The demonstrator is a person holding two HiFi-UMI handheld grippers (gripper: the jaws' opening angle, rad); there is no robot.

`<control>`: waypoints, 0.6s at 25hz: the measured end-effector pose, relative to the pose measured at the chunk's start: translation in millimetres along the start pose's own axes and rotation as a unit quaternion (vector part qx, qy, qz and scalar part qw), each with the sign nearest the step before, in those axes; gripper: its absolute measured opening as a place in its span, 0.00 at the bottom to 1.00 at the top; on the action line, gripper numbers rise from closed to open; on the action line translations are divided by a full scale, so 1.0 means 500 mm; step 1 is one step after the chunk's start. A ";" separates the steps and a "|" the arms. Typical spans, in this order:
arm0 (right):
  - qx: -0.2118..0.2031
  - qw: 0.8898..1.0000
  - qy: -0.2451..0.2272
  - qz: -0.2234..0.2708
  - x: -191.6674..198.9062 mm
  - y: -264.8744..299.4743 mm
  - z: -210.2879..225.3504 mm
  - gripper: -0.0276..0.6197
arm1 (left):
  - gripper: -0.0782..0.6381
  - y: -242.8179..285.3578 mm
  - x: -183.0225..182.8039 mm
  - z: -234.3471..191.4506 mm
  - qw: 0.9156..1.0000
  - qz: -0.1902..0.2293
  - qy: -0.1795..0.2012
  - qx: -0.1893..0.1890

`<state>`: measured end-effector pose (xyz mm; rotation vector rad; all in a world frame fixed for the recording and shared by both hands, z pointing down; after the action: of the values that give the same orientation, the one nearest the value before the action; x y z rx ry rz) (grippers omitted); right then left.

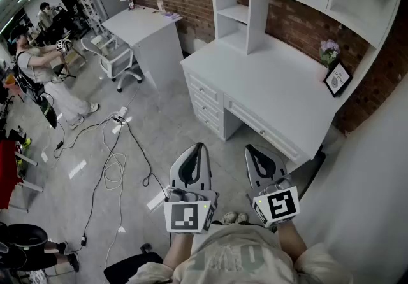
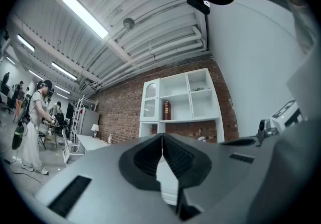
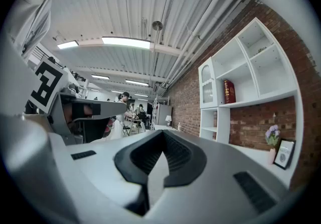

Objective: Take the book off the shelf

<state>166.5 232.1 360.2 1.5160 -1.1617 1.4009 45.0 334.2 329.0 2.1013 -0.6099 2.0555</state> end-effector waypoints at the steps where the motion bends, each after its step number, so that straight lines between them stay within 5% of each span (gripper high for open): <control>1: 0.001 1.000 0.004 0.000 0.001 0.000 0.002 0.06 | 0.13 0.001 -0.001 -0.001 1.000 0.001 -0.001 0.000; 15: 0.010 1.000 -0.006 0.004 -0.002 0.048 -0.019 0.06 | 0.13 0.021 0.012 -0.067 1.000 -0.010 -0.008 -0.010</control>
<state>140.7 234.0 359.1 1.5371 -1.1640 1.4153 9.9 335.8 335.1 2.1061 -0.6074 2.0155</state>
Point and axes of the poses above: the fingertips, and each gripper's own axes: y forward along the fingers, z to its right, x out of its underside, the point moved 5 cm from there along -y, backward along the fingers, and after that the axes turned 4 degrees about -x, right-handed, at the moved point
